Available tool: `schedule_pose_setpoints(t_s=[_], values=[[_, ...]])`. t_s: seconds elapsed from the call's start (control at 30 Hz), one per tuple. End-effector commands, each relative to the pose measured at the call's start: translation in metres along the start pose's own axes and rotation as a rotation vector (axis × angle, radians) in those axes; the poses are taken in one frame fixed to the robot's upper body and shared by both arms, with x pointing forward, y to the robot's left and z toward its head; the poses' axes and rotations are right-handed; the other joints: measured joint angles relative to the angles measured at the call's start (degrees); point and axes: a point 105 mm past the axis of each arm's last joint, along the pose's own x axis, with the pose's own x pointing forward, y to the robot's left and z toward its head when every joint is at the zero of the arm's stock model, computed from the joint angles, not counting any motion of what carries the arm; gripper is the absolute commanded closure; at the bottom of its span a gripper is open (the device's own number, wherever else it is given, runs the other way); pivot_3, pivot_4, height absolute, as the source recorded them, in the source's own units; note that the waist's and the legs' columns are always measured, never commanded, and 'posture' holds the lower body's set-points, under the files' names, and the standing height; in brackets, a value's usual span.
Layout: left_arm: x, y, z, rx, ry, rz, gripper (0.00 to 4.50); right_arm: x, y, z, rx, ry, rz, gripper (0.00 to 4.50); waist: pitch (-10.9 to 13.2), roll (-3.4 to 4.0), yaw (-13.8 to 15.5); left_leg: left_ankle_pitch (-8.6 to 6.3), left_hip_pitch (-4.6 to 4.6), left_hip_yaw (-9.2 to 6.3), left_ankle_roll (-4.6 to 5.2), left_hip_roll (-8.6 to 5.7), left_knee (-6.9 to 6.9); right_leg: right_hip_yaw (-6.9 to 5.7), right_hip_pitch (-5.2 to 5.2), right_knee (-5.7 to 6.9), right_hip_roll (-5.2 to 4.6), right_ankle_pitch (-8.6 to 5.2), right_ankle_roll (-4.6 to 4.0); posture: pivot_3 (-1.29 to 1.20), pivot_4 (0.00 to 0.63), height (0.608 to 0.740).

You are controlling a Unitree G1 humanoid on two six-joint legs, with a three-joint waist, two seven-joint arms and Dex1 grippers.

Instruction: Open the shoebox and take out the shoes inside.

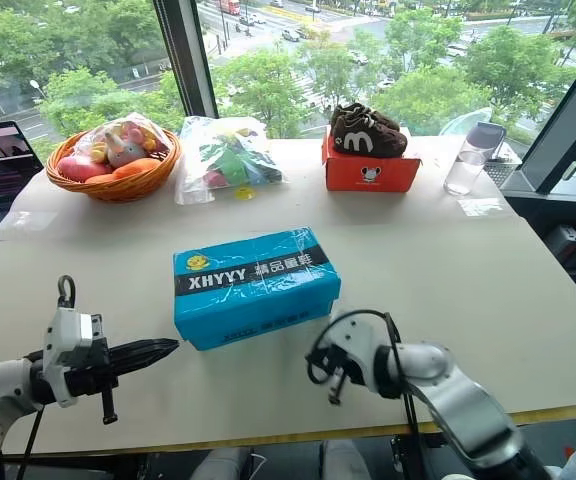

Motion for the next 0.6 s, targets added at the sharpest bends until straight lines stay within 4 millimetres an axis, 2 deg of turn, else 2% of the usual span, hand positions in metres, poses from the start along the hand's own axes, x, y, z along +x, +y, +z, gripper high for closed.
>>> schedule_pose_setpoints(t_s=[0.03, 0.17, 0.33, 0.47, 0.6], values=[[-0.023, 0.004, 0.001, 0.021, 0.033, 0.015, 4.50, 0.011, -0.002, 0.017, 0.013, -0.046, -0.056, 4.47, 0.0, 0.00, 0.1, 0.00, -0.01, 0.00, 0.00, -0.03, -0.02, 0.01, -0.02, 0.01, 0.00, 0.00, 0.00, 0.00, 0.150, 0.740], [-0.048, 0.029, -0.011, 0.026, 0.096, 0.093, 4.50, 0.017, -0.001, 0.024, 0.030, -0.070, -0.061, 4.47, 0.0, 0.01, 0.7, -0.03, -0.07, 0.00, 0.03, -0.03, -0.07, -0.06, -0.09, -0.02, -0.01, 0.17, 0.35, 0.00, 0.150, 0.740], [-0.060, 0.046, -0.014, 0.042, 0.105, 0.147, 4.50, 0.021, 0.001, 0.033, 0.033, -0.097, -0.036, 4.47, 0.0, 0.00, 0.3, -0.04, -0.06, 0.00, 0.03, -0.02, -0.06, -0.05, -0.08, -0.04, -0.02, 0.14, 0.29, 0.00, 0.150, 0.740], [-0.060, 0.049, -0.011, 0.061, 0.088, 0.156, 4.50, 0.022, -0.002, 0.038, 0.024, -0.108, -0.031, 4.47, 0.0, 0.00, 0.1, -0.04, -0.06, -0.01, 0.03, 0.00, -0.07, -0.06, -0.09, -0.04, -0.01, 0.17, 0.34, 0.00, 0.150, 0.740], [-0.056, 0.045, -0.002, 0.064, 0.054, 0.147, 4.50, 0.025, -0.011, 0.061, -0.008, -0.169, -0.043, 4.47, 0.0, 0.01, -0.3, -0.04, -0.06, 0.00, 0.02, 0.00, -0.08, -0.05, -0.13, -0.03, -0.01, 0.20, 0.35, 0.00, 0.150, 0.740]])
